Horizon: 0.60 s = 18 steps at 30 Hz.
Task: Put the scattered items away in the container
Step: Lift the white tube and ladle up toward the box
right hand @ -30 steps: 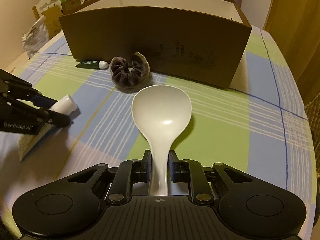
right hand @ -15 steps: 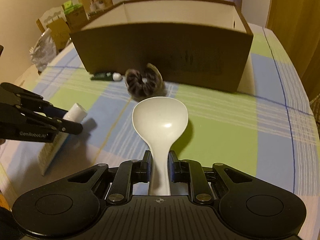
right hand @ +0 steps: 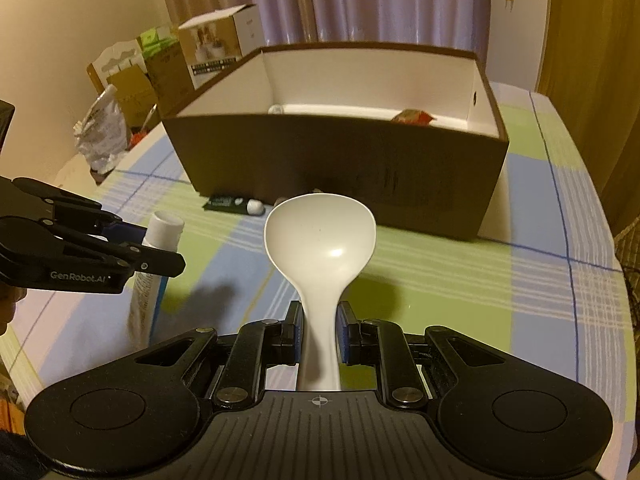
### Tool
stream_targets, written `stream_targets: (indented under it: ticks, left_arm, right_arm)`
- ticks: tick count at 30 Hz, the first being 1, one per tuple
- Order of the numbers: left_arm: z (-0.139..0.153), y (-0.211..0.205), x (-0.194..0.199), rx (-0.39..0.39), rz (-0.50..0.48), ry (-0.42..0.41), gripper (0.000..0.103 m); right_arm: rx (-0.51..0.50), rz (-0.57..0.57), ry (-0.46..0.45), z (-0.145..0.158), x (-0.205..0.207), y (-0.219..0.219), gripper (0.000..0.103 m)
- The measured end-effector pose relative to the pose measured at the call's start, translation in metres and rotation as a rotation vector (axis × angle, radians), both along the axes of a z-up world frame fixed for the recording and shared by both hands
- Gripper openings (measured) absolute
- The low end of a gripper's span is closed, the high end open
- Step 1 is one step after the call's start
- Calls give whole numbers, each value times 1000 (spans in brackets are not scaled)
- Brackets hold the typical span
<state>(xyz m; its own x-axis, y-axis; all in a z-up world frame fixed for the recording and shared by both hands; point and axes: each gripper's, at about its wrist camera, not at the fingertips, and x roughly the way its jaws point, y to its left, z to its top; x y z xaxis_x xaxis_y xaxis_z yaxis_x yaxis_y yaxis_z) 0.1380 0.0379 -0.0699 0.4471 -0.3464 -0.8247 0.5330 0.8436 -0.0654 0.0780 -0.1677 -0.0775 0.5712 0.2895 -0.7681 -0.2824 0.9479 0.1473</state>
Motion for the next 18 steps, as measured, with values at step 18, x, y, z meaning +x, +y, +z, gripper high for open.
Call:
stream_targets:
  ticks: [18]
  left_arm:
    - [54, -2, 2, -102, -30, -119, 25]
  right_arm:
    - [15, -33, -63, 21, 8, -7, 20]
